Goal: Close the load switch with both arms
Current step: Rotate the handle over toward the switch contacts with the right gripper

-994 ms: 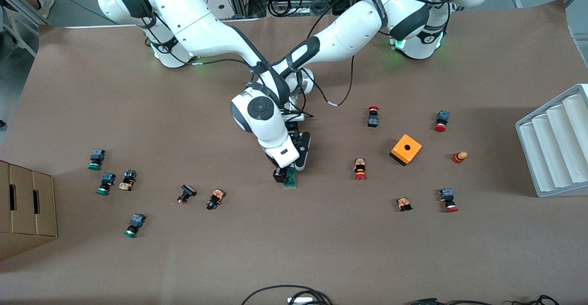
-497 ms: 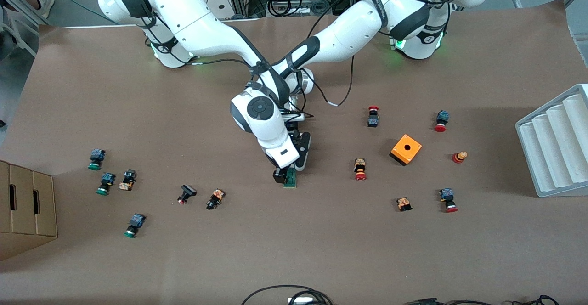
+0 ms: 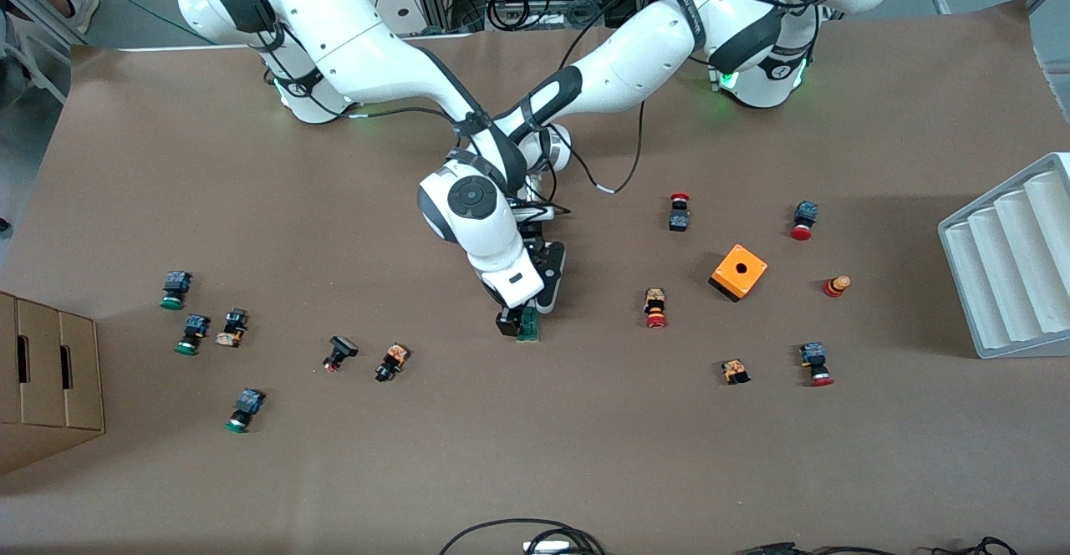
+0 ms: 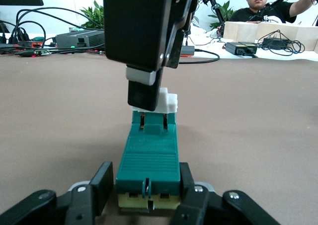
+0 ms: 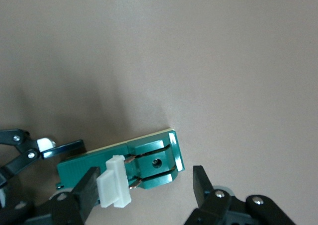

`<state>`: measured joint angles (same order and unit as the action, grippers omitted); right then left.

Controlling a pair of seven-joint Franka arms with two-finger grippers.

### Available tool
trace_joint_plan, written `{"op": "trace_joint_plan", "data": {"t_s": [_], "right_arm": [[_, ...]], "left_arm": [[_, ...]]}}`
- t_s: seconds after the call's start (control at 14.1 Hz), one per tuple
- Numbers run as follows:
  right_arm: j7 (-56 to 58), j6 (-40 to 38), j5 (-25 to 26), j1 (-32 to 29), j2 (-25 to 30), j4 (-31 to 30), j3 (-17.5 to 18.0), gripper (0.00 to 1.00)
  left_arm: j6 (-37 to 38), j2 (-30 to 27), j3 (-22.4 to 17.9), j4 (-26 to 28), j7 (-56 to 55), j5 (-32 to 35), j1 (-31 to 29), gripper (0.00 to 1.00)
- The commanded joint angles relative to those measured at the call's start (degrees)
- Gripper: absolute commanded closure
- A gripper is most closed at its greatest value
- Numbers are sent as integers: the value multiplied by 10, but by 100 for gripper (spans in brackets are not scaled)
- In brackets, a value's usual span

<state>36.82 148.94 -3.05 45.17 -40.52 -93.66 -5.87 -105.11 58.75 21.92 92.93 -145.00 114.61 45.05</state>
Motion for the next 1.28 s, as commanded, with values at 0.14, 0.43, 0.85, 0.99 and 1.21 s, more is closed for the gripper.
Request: {"op": "trace_joint_plan", "data": {"t_s": [0.14,0.43,0.85,0.99,1.21], "right_arm": [[-6,5,9,-12,-1,16,-2,18],[-6,5,9,-13,-1,18,-2,18],[-6,5,9,-14,-1,23,-2,18],[-5,5,9,-18,-1,23,-2,18],[-5,5,9,-23,-3,27,-1,18]], "left_arm": [[10,6,-9,-11,-11,5,10,39],[10,6,-9,-11,-11,5,10,39],[10,6,-9,-11,-11,5,11,39],[10,6,-9,-11,-11,5,10,39],[10,6,-9,-11,-11,5,10,39]]}}
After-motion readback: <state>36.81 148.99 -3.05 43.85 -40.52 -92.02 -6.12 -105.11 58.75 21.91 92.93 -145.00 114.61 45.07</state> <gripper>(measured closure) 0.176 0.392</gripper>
